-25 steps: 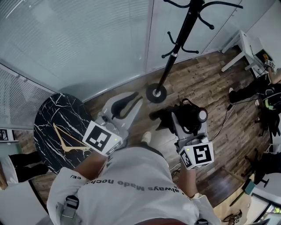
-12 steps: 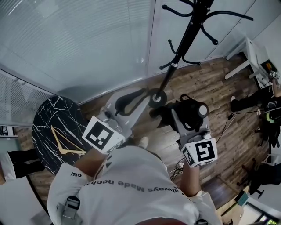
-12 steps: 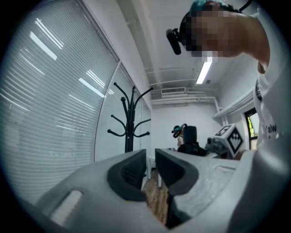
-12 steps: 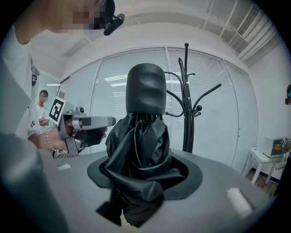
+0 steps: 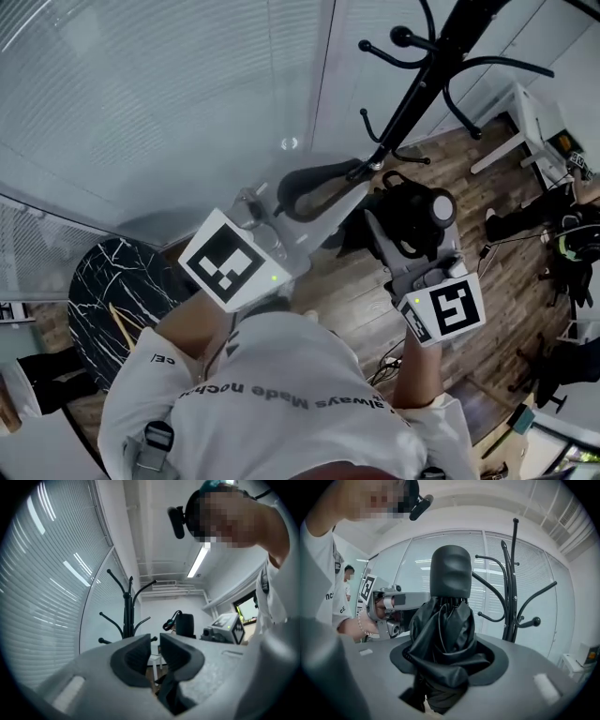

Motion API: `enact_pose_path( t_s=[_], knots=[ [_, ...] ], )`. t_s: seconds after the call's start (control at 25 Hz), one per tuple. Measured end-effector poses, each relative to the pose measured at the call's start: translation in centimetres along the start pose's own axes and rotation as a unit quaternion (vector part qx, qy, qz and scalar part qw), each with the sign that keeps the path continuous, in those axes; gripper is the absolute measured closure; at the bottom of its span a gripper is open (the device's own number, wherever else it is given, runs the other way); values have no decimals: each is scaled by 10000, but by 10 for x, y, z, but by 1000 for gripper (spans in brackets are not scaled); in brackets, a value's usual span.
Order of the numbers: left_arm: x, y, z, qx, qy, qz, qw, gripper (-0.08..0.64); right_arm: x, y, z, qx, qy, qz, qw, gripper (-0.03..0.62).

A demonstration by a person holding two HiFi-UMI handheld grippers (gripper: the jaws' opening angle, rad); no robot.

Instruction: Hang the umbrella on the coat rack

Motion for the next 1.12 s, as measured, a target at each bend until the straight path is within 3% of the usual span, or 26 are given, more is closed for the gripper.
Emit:
enact_pose_path(
  t_s=[0.16, 0.4, 0.76, 1.12],
  knots=[
    [1, 32, 24, 76, -190, -265, 9994, 497, 32, 5, 29, -225, -81, -36, 9997, 351],
    [6, 59, 51, 280, -405, -358, 9981, 497, 57, 1, 56, -410, -168, -28, 9990, 351],
    [12, 75, 76, 627, -424, -113, 9971, 497, 68, -16, 86, -642, -120, -164, 9977, 352],
    [28, 103, 85, 837, -291, 99, 9960, 497, 92, -38, 92, -546, 105, -307, 9980, 351]
  ],
)
Point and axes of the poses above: the fingertips, and each gripper's own axes: x forward along the fingers, y to its left, z out of its top, the point moved 8 cm from there along -x, backward along the fingers, and after that the axes turned 14 degrees about -z, right-handed, at the moved point
